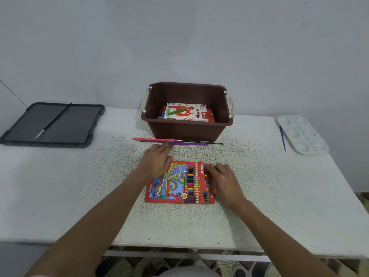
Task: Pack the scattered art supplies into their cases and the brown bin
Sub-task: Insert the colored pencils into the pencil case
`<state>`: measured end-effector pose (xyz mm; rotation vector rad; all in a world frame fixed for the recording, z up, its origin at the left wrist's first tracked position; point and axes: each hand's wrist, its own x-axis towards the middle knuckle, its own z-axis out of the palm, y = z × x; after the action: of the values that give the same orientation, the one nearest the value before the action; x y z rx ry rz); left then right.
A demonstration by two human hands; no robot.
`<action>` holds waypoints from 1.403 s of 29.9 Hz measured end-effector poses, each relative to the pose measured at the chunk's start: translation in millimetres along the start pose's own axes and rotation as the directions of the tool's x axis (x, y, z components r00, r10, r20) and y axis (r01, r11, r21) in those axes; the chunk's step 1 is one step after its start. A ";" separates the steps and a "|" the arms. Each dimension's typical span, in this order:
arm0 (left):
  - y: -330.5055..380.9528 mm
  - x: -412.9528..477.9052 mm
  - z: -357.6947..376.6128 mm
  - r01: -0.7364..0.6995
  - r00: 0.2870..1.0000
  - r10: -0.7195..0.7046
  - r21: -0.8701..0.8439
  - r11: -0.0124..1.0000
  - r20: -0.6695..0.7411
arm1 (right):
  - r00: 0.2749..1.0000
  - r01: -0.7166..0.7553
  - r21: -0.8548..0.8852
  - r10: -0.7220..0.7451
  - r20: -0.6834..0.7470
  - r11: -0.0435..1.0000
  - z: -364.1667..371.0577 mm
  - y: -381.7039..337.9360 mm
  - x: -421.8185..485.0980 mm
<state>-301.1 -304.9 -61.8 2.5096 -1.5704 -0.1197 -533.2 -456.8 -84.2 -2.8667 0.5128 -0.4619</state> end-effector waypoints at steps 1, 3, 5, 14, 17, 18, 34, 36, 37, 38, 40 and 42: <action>0.1 1.0 1.4 0.000 1.000 0.001 0.021 1.000 -0.012 | 1.000 -0.003 0.005 0.003 0.005 1.000 -0.1 -0.1 -0.2; 0.6 0.0 3.8 0.002 0.999 0.000 0.040 0.999 -0.051 | 1.000 -0.010 0.013 0.010 0.012 1.000 -0.3 -0.9 -0.3; -0.1 -0.1 7.4 0.009 0.995 -0.005 0.043 0.999 -0.096 | 1.000 -0.013 0.013 0.013 0.016 1.000 -0.6 -1.0 -0.2; -2.2 3.7 0.4 0.112 0.979 -0.112 -0.005 0.994 -0.169 | 1.000 -0.022 0.032 0.022 0.003 0.999 -2.6 -3.1 -1.1; -0.1 6.3 -4.1 0.062 0.986 -0.050 0.070 0.996 -0.162 | 0.999 -0.036 0.044 0.035 0.022 0.998 -4.6 -3.9 -1.1; 0.3 5.9 -5.3 0.048 0.986 -0.034 0.085 0.995 -0.166 | 0.999 -0.040 0.050 0.039 0.029 0.998 -5.6 -4.1 -0.7; 26.5 -36.7 -13.5 0.010 0.948 -0.193 -0.584 0.812 -0.253 | 0.998 -0.032 0.225 0.041 -0.036 0.974 -24.4 -27.8 9.5; 35.4 -41.3 -17.8 0.041 0.944 -0.253 -0.682 0.730 -0.213 | 0.998 -0.010 0.241 0.025 -0.060 0.970 -26.0 -35.5 13.0; 39.7 -42.9 -19.6 0.056 0.943 -0.277 -0.736 0.674 -0.182 | 0.998 -0.001 0.248 0.018 -0.066 0.969 -26.9 -39.1 14.7; 43.7 -43.8 -21.0 0.071 0.946 -0.290 -0.785 0.615 -0.142 | 0.997 0.011 0.251 0.007 -0.073 0.968 -27.6 -42.1 16.3; 49.7 -44.8 -21.8 0.098 0.951 -0.299 -0.842 0.531 -0.078 | 0.996 0.035 0.255 -0.013 -0.085 0.966 -28.9 -46.5 18.5; 53.1 -44.8 -22.4 0.109 0.946 -0.320 -0.882 0.458 -0.049 | 0.996 0.040 0.258 -0.019 -0.084 0.965 -29.8 -49.0 20.1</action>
<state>-364.0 -284.9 -30.8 1.7524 -0.7359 -0.5294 -510.3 -423.0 -39.3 -2.6161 0.3903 -0.6045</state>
